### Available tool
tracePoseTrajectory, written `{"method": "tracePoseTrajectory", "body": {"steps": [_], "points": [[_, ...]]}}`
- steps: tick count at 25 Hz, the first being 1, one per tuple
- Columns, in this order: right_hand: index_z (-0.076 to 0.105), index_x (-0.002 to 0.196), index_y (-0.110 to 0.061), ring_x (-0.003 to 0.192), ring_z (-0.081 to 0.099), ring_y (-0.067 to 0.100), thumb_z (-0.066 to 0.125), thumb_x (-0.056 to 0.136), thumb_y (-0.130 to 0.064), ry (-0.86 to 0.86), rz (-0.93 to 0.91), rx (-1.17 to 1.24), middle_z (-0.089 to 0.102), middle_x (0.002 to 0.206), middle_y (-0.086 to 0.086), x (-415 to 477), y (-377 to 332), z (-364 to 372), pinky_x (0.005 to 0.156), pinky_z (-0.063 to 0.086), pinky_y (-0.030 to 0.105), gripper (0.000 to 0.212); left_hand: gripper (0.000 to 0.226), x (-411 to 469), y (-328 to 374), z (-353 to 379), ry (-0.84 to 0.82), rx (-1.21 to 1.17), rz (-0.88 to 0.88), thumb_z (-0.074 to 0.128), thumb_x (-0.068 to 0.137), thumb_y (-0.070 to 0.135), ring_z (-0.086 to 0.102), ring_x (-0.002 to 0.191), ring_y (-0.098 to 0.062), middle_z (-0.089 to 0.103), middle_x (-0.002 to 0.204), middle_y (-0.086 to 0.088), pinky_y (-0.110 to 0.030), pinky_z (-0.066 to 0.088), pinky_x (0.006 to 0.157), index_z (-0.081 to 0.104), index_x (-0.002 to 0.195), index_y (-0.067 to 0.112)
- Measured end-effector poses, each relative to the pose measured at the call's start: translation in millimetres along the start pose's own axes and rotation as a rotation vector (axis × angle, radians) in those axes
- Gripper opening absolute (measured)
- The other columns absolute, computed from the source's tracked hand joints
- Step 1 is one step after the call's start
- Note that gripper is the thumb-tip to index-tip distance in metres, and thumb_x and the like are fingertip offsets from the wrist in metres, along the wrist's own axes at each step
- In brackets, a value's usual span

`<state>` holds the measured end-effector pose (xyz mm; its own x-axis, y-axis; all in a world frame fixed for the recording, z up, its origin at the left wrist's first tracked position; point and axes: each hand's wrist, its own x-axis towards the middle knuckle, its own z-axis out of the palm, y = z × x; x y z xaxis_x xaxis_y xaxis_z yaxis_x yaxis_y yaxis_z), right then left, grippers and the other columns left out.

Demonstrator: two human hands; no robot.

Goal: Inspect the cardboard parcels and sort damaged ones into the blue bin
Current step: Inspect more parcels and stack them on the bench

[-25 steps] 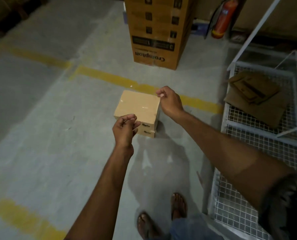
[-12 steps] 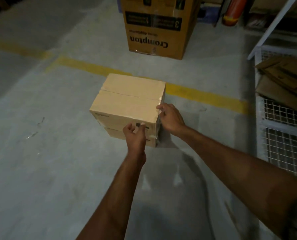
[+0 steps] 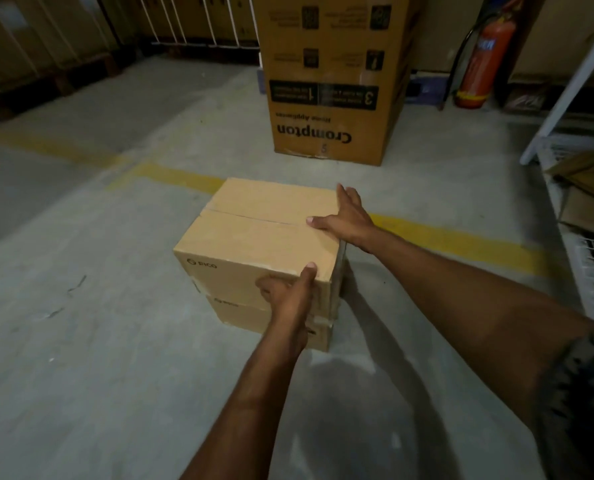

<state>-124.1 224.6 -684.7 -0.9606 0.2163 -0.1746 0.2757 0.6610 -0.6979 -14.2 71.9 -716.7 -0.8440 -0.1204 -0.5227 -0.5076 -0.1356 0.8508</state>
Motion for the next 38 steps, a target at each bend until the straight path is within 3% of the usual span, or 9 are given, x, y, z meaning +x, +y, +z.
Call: {"method": "tracePoseTrajectory", "body": {"steps": [4, 7, 11, 16, 22, 27, 30, 33, 38], "points": [[0.020, 0.165, -0.017, 0.153, 0.024, 0.029, 0.087, 0.073, -0.057, 0.046, 0.113, 0.039, 0.019, 0.164, 0.006, -11.4, -13.5, -13.9, 0.122, 0.031, 0.038, 0.120, 0.107, -14.7, 7.8, -9.5, 0.054, -0.167, -0.015, 0.083, 0.088, 0.025, 0.053, 0.134, -0.029, 0.045, 0.158, -0.005, -0.057, 0.046, 0.115, 0.006, 0.163, 0.029], [0.040, 0.154, -0.022, 0.145, 0.027, 0.031, 0.087, 0.066, -0.065, 0.052, 0.158, 0.046, 0.031, 0.148, 0.008, -43.9, -35.7, -34.0, 0.117, 0.036, 0.041, 0.109, 0.105, -50.1, 43.2, -29.7, 0.053, -0.242, -0.015, 0.082, 0.090, 0.029, 0.059, 0.128, -0.023, 0.049, 0.156, 0.005, -0.055, 0.051, 0.107, 0.008, 0.164, 0.040], [0.050, 0.127, -0.027, 0.123, 0.054, 0.024, 0.091, 0.056, -0.061, 0.101, 0.176, 0.283, 0.049, 0.132, 0.002, -97.6, -98.9, -79.9, 0.105, 0.049, 0.043, 0.089, 0.090, -111.4, 119.8, -60.4, 0.003, -0.152, 0.093, 0.075, 0.096, 0.024, 0.063, 0.125, -0.018, 0.055, 0.151, 0.007, -0.050, 0.051, 0.105, 0.017, 0.162, 0.043], [0.050, 0.102, -0.023, 0.096, 0.062, 0.021, 0.087, 0.071, -0.056, 0.149, 0.159, 0.258, 0.062, 0.099, -0.007, -178.4, -196.8, -167.4, 0.077, 0.051, 0.039, 0.058, 0.097, -206.9, 224.8, -119.6, 0.033, -0.081, 0.178, 0.083, 0.070, 0.016, 0.062, 0.128, -0.022, 0.057, 0.145, 0.003, -0.054, 0.055, 0.106, 0.036, 0.153, 0.034], [0.052, 0.133, -0.032, 0.123, 0.054, 0.019, 0.086, 0.047, -0.083, -0.107, 0.115, 0.216, 0.051, 0.136, 0.000, -280.7, -338.4, -282.2, 0.105, 0.052, 0.039, 0.106, 0.082, -334.6, 377.8, -162.9, 0.054, 0.044, 0.356, 0.086, 0.080, 0.053, 0.055, 0.132, -0.008, 0.043, 0.152, 0.005, -0.028, 0.056, 0.101, 0.039, 0.145, 0.035], [0.027, 0.139, -0.027, 0.126, 0.049, 0.011, 0.098, 0.066, -0.034, -0.207, -0.044, 0.338, 0.044, 0.137, -0.008, -394.6, -414.5, -383.2, 0.096, 0.049, 0.025, 0.102, 0.080, -451.4, 473.0, -198.2, 0.059, 0.023, 0.355, 0.078, 0.082, 0.059, 0.066, 0.118, -0.015, 0.054, 0.141, 0.007, -0.032, 0.062, 0.082, 0.040, 0.147, 0.032], [0.028, 0.154, -0.028, 0.132, 0.047, 0.010, 0.103, 0.054, -0.041, -0.282, -0.113, 0.335, 0.043, 0.148, -0.010, -455.9, -437.5, -427.0, 0.109, 0.045, 0.032, 0.125, 0.066, -524.2, 503.0, -219.1, 0.049, 0.120, 0.436, 0.076, 0.084, 0.064, 0.074, 0.105, -0.011, 0.069, 0.130, 0.009, -0.030, 0.064, 0.078, 0.058, 0.140, 0.032], [0.041, 0.152, -0.029, 0.130, 0.038, 0.007, 0.082, 0.060, -0.081, -0.088, -0.077, 0.378, 0.037, 0.146, -0.007, -510.4, -454.8, -447.7, 0.110, 0.039, 0.032, 0.112, 0.067, -606.9, 497.2, -224.7, 0.047, 0.255, 0.531, 0.085, 0.083, 0.048, 0.071, 0.110, -0.008, 0.063, 0.132, 0.010, -0.030, 0.063, 0.080, 0.050, 0.137, 0.031], [0.038, 0.134, -0.027, 0.115, 0.055, 0.014, 0.085, 0.077, -0.058, 0.090, -0.222, 0.440, 0.055, 0.124, -0.012, -619.6, -465.6, -468.8, 0.095, 0.047, 0.033, 0.080, 0.074, -727.5, 473.0, -212.9, 0.163, 0.253, 0.596, 0.081, 0.087, 0.051, 0.057, 0.112, 0.001, 0.050, 0.131, 0.016, -0.023, 0.050, 0.083, 0.032, 0.139, 0.030]]}}
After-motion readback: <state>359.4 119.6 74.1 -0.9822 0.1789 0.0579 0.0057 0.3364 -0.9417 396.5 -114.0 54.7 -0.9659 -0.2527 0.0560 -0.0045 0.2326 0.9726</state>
